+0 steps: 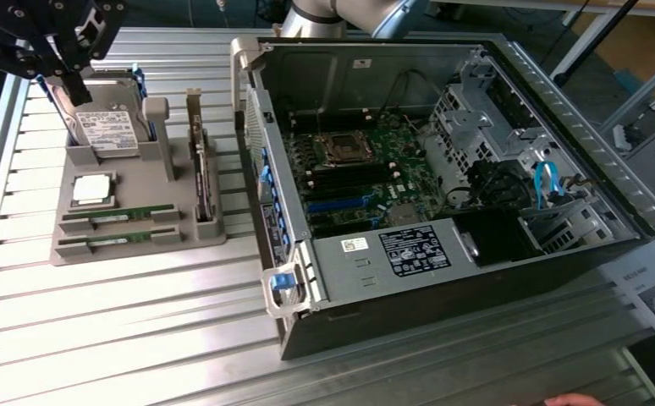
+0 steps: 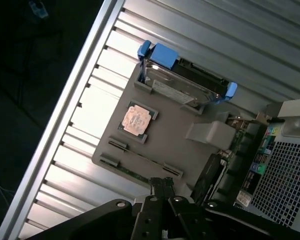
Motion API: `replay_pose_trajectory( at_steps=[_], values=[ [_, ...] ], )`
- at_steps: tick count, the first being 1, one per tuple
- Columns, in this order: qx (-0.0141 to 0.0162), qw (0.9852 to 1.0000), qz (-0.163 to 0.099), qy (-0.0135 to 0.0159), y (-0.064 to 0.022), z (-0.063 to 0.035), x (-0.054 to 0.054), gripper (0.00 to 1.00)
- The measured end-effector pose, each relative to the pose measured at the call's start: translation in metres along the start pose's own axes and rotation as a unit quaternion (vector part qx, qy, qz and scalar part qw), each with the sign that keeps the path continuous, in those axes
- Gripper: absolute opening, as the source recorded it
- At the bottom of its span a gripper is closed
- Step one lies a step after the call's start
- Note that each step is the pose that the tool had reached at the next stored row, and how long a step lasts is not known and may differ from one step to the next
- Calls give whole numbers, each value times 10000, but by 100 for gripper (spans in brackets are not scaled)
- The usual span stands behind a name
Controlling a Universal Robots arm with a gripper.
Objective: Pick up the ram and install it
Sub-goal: 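Pick up the ram and move it above insertion slot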
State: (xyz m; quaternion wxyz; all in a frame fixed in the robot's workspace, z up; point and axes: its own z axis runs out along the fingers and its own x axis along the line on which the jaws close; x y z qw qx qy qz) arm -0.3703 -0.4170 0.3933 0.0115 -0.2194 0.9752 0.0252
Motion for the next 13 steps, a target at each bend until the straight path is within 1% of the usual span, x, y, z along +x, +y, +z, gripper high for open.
replay_pose_trajectory(
  at_steps=[3, 7, 11, 13],
  values=[
    [-6, 9998, -189, 9, 0, 0, 0, 10],
    [-15, 9990, -437, 19, 0, 0, 0, 10],
    [-23, 9977, -682, 30, 0, 0, 0, 10],
    [-27, 9967, -810, 36, 0, 0, 0, 10]
  ],
)
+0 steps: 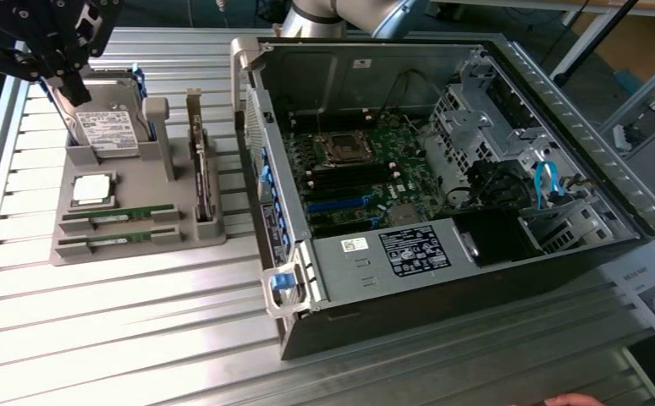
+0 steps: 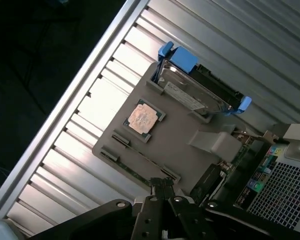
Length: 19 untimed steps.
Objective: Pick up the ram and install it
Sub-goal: 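Pick up the ram and move it above insertion slot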
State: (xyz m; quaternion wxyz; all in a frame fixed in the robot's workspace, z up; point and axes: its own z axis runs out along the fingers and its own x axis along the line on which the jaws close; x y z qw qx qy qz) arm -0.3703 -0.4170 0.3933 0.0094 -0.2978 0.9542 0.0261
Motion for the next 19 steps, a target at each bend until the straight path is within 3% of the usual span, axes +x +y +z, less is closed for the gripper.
replay_pose_trajectory(
  at_steps=[5, 10, 12, 19],
  values=[
    [-11, 9995, -327, 14, 0, 0, 0, 10],
    [-23, 9977, -677, 30, 0, 0, 0, 10],
    [-27, 9966, -820, 36, 0, 0, 0, 10],
    [-46, 9903, -1384, 61, 0, 1, 0, 10]
  ],
)
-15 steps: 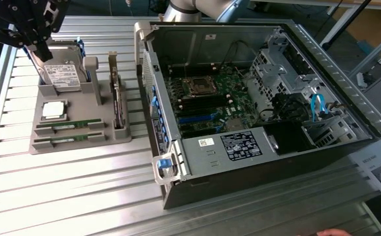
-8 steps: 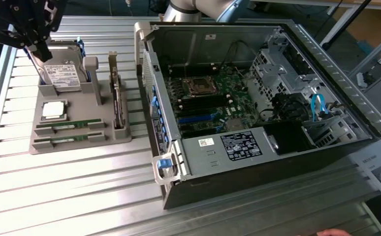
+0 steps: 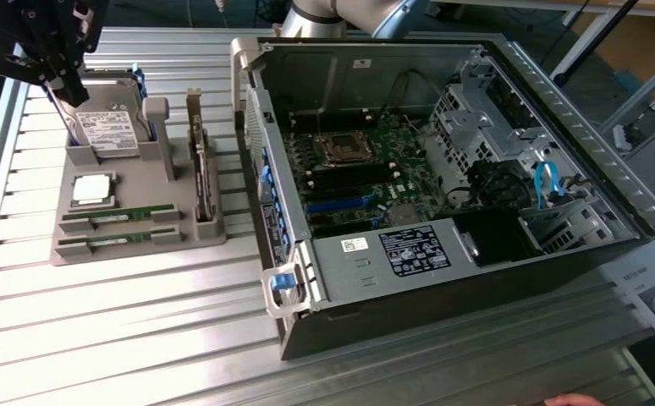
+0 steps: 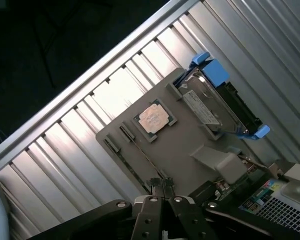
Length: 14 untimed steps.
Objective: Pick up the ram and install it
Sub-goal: 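Pick up the ram and move it above insertion slot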
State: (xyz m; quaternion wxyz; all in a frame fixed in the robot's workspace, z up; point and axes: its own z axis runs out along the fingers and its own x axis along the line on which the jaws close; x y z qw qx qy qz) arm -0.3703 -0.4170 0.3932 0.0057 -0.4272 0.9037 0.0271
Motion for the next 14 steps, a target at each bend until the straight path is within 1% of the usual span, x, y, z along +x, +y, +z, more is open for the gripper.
replay_pose_trajectory(
  at_steps=[4, 7, 11, 14],
  values=[
    [-9, 9996, -278, 12, 0, 0, 0, 10],
    [-16, 9988, -484, 22, 0, 0, 0, 10],
    [-25, 9972, -750, 33, 0, 0, 0, 10],
    [-32, 9954, -952, 42, 0, 0, 0, 10]
  ],
)
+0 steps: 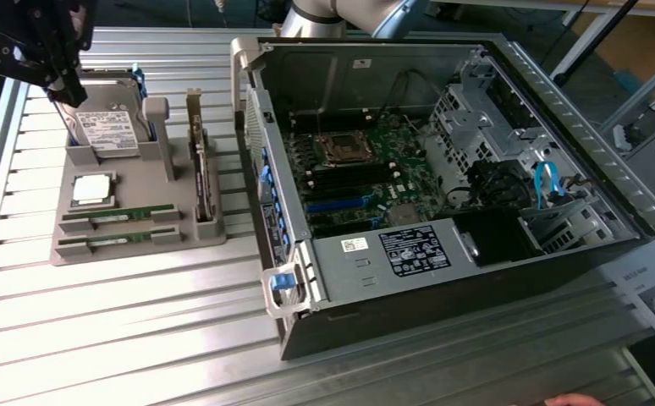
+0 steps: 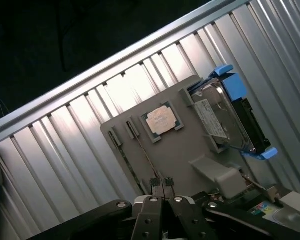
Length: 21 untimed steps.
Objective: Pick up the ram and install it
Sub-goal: 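Pick up the ram and move it above insertion slot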
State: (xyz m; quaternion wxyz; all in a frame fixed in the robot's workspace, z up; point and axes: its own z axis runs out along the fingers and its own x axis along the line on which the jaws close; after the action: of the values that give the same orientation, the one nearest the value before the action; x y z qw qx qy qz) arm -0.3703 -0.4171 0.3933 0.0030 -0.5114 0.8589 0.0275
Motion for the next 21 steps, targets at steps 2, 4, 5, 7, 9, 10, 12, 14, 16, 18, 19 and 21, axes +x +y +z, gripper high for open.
replay_pose_trajectory(
  at_steps=[2, 4, 5, 7, 9, 10, 12, 14, 16, 18, 19, 21],
  values=[
    [-4, 9999, -136, 6, 0, 0, 0, 10],
    [-9, 9997, -263, 12, 0, 0, 0, 10],
    [-11, 9994, -333, 15, 0, 0, 0, 10],
    [-15, 9989, -461, 20, 0, 0, 0, 10],
    [-20, 9981, -613, 27, 0, 0, 0, 10],
    [-23, 9977, -678, 30, 0, 0, 0, 10],
    [-27, 9967, -808, 36, 0, 0, 0, 10],
    [-31, 9956, -937, 42, 0, 0, 0, 10],
    [-35, 9943, -1063, 47, 0, 1, 0, 10],
    [-40, 9929, -1188, 52, 0, 0, 0, 10],
    [-42, 9921, -1252, 55, 0, 0, 0, 10],
    [-46, 9905, -1373, 60, 0, 1, 0, 10]
  ],
)
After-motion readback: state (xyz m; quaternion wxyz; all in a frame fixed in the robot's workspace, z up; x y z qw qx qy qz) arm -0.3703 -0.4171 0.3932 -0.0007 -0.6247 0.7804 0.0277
